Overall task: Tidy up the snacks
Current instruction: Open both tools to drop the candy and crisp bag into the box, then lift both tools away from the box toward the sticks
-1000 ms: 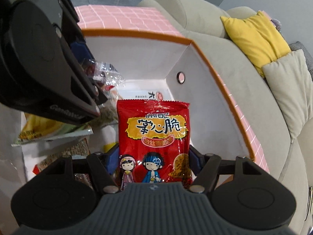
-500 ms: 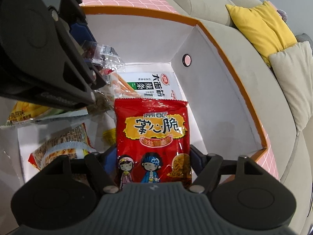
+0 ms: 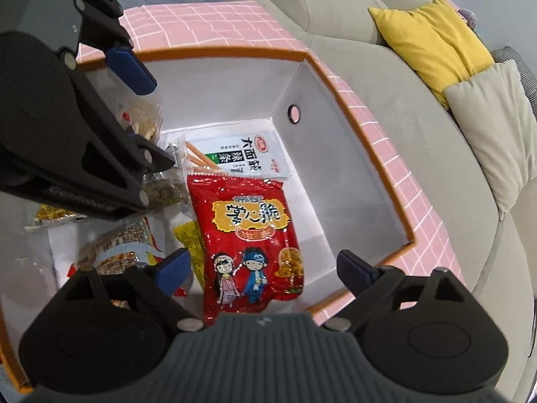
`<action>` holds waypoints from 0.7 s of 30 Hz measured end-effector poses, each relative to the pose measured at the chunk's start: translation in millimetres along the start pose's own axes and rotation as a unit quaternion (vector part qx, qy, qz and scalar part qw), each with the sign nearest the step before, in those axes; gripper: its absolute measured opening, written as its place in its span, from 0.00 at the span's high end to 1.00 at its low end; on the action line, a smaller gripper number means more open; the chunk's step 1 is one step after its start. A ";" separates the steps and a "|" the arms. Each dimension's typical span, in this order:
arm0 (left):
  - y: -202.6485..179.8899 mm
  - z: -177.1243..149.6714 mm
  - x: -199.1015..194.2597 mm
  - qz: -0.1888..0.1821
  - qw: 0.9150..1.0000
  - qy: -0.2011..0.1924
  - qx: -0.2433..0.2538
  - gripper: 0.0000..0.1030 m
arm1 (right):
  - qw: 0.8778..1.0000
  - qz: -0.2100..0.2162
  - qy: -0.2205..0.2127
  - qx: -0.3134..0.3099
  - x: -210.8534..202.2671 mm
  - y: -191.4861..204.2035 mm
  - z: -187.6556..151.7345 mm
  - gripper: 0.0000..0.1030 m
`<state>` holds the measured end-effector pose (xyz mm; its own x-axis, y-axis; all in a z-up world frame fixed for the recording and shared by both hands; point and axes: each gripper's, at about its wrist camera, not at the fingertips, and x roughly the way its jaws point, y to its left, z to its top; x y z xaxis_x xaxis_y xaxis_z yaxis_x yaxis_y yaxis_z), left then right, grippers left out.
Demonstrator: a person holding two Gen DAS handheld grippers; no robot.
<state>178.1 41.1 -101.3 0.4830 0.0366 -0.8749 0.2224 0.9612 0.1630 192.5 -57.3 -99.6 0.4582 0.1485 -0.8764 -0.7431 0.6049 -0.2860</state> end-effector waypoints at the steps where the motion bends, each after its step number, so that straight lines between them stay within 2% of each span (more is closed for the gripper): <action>1: 0.0 0.1 -4.5 0.000 1.000 -0.005 -0.001 0.28 | 1.000 0.001 -0.002 0.007 -5.6 -2.8 0.3 0.10; 6: -0.9 0.2 -29.5 0.004 0.999 -0.033 -0.011 0.24 | 0.997 0.011 -0.019 0.069 -32.0 -20.9 -2.9 0.10; 11: -2.3 1.4 -56.8 0.005 0.997 -0.070 -0.032 0.22 | 0.989 0.018 -0.051 0.139 -63.7 -33.4 -15.0 0.07; 21: -13.5 -7.6 -98.6 0.008 0.987 -0.133 -0.089 0.21 | 0.959 0.025 -0.096 0.265 -110.7 -39.5 -54.5 0.06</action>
<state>121.0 26.5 -20.8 0.6958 0.0019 -0.7182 0.0719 0.9948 0.0723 144.5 -140.2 -12.5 0.5481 0.2981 -0.7815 -0.4371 0.8987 0.0363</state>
